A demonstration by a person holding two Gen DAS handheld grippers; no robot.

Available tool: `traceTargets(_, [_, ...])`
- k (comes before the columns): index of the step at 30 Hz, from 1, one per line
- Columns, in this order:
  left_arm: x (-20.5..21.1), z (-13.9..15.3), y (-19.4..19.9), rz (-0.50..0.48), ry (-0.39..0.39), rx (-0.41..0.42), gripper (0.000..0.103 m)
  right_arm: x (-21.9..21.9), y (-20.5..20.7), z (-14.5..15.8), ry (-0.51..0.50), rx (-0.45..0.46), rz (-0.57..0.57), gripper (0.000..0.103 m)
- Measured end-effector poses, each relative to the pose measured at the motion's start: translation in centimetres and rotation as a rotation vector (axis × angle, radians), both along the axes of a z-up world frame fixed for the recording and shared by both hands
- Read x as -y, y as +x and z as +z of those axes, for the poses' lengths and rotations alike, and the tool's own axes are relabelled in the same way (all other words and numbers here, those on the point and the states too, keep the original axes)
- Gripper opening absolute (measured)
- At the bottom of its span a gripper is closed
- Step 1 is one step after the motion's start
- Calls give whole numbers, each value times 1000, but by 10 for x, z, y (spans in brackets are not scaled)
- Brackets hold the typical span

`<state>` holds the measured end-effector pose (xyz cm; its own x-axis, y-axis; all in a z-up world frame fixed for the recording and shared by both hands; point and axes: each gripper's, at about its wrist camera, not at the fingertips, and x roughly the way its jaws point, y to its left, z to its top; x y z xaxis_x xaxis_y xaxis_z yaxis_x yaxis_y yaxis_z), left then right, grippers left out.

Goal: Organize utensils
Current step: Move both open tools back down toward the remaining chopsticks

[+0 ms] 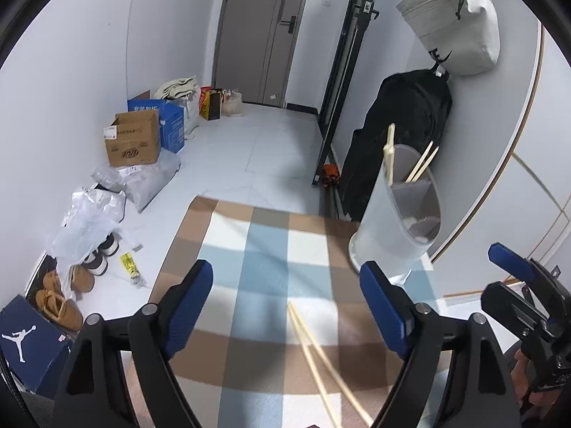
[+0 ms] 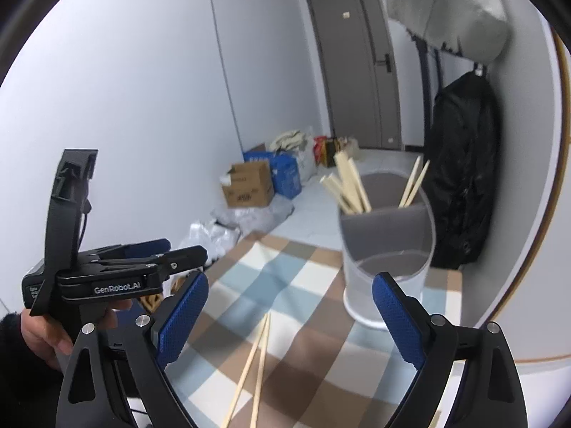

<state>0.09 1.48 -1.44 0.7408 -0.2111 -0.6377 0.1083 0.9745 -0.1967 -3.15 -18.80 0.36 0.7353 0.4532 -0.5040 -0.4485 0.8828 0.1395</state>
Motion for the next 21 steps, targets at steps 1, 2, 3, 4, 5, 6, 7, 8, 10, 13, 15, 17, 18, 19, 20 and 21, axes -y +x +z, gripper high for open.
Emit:
traceTargets(1, [0,-3,-1,-1,18,0,82,-6,2,-5,-19,-14,15,94])
traceTargets(2, [0,-5,-4,0,29,2,82,-10,2,-8,-32,-23,24,94])
traceTargets(3, [-1,-7,-5,1,36,3,82,-14,4,-13,-47,-40,35,94])
traceTargets(4, [-4,-9,-6,-2,32,-1,82,-18,6,-18,-58,-60,41,94])
traceTargets(5, [-7,-11,-7,-2,25,-6,82,-23,10,-25,-74,-91,42,94])
traceTargets(6, [-10,-12,-7,5,21,-11,82,-27,14,-32,-88,-128,47,94])
traceTargets(7, [-15,-13,-6,17,19,-14,82,-30,17,-38,-96,-153,50,94])
traceTargets(8, [-17,-14,-7,21,18,-15,82,-33,21,-45,-106,-177,51,94])
traceTargets(10, [-23,-15,-6,37,15,-16,82,-41,28,-58,-140,-213,69,93])
traceTargets(13, [-30,-19,-4,54,15,-23,82,-54,31,-75,-223,-237,72,92])
traceTargets(15, [-34,-22,-3,65,12,-31,82,-60,35,-89,-278,-268,72,84])
traceTargets(17, [-38,-25,-2,74,13,-41,82,-64,40,-102,-303,-307,76,81])
traceTargets(18, [-40,-26,-1,76,15,-45,82,-65,42,-107,-308,-323,75,77])
traceTargets(19, [-43,-28,0,82,17,-52,82,-65,44,-110,-310,-339,76,75])
traceTargets(20, [-44,-29,1,85,20,-57,82,-66,44,-112,-311,-349,79,72])
traceTargets(21, [-45,-30,1,88,23,-64,82,-66,45,-114,-315,-354,78,70])
